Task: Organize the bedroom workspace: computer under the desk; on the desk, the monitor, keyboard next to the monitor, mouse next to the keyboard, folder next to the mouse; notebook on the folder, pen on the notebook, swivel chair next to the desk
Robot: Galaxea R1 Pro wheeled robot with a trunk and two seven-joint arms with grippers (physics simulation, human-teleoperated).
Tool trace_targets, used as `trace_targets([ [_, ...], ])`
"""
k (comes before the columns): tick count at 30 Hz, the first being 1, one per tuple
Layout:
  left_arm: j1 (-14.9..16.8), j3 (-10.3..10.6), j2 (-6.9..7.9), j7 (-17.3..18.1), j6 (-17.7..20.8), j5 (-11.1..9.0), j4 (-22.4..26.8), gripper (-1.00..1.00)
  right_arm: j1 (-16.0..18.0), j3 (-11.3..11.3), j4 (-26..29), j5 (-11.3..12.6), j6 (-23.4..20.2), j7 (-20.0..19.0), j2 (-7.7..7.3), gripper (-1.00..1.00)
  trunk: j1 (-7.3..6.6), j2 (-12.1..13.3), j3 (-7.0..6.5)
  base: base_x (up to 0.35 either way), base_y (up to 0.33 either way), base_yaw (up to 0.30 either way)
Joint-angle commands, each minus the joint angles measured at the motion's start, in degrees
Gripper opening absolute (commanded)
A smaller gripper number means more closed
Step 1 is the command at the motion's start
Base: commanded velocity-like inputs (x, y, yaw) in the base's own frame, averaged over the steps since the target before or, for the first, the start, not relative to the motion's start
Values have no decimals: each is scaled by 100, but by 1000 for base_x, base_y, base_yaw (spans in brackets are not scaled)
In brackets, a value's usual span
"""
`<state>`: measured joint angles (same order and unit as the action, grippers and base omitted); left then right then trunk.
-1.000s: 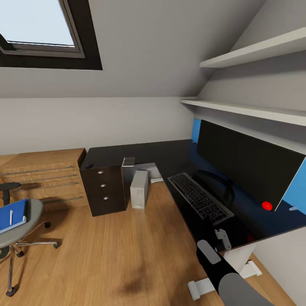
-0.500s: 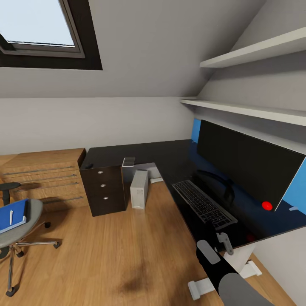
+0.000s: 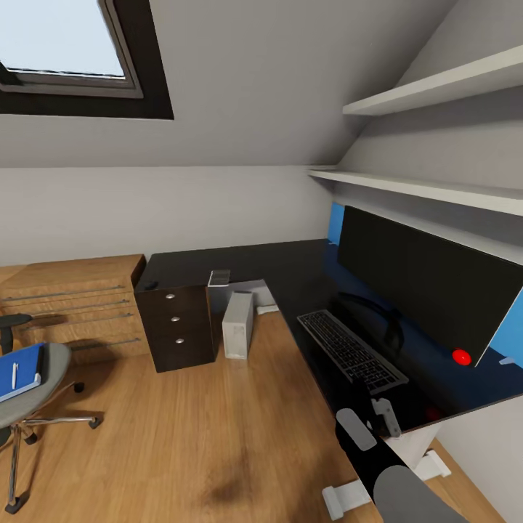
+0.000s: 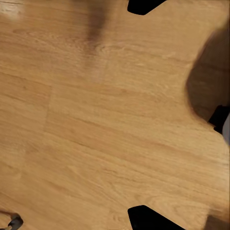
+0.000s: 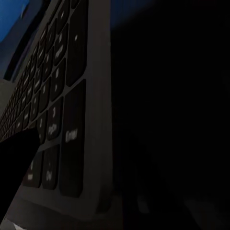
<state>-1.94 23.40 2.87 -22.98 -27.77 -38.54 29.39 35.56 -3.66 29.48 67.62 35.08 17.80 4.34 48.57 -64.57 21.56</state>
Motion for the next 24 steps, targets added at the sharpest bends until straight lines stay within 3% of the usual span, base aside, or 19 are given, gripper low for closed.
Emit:
trace_targets([
  [1, 1, 51, -3, -49, -16, -32, -3, 100, 4, -39, 5, 16, 27, 39, -6, -100, 3, -3, 5, 287, 0, 0],
  [11, 1, 59, -58, -49, -17, -22, -120, 100, 4, -35, 5, 43, 25, -10, 0, -100, 3, -3, 5, 233, -46, 0],
  [19, 1, 51, -59, -49, -16, -23, -126, 100, 4, -40, 3, 71, 14, -536, 52, -100, 3, -3, 5, 38, -23, 0],
  [24, 1, 50, -59, -49, -12, -22, -126, 100, 4, -40, -10, 76, 16, -660, 58, -100, 3, -3, 5, 1, -1, 0],
])
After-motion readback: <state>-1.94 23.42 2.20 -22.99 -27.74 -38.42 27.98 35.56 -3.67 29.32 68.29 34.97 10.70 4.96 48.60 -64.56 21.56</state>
